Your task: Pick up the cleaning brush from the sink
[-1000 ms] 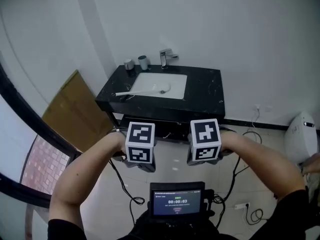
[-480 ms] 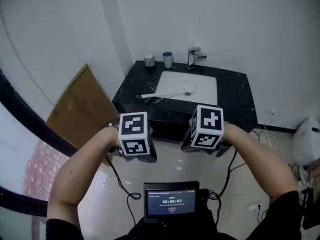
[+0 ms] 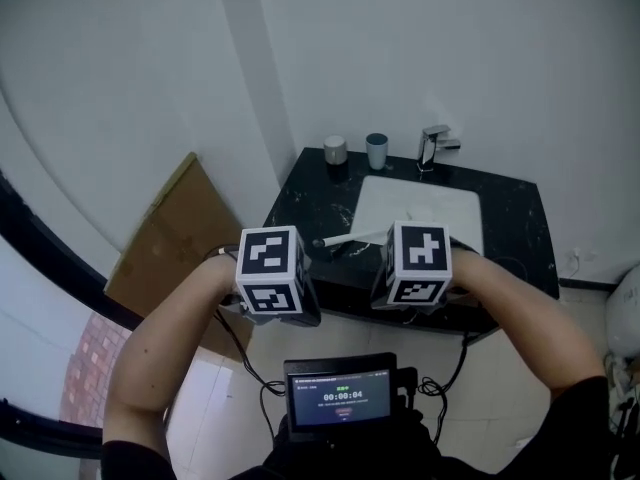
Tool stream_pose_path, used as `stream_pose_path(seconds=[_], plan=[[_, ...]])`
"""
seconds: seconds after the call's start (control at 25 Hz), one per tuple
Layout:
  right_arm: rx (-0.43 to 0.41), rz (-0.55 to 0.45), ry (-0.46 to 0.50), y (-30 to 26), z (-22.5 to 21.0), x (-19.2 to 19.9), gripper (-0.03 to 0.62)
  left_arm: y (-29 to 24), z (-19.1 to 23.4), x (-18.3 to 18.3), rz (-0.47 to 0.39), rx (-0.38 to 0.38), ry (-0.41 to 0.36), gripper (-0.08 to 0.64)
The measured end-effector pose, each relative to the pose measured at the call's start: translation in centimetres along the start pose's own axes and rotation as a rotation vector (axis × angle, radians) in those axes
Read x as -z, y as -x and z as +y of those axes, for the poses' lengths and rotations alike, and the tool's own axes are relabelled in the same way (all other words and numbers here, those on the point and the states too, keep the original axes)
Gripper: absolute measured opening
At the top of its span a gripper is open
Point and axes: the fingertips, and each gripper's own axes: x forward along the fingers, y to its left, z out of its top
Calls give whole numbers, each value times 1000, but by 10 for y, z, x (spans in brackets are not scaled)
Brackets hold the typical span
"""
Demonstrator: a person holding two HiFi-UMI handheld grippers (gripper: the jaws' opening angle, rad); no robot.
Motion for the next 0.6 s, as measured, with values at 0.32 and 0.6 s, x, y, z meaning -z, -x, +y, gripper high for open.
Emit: stream_pose_path(seconds=[0.32,0.6], plan=[[40,-53,-126,-12,-127,-78,11,68,120,73,18,40,-126,2],[261,-295,-408,-5,-258,-128,11,119,249,107,-101,-69,-219,2]])
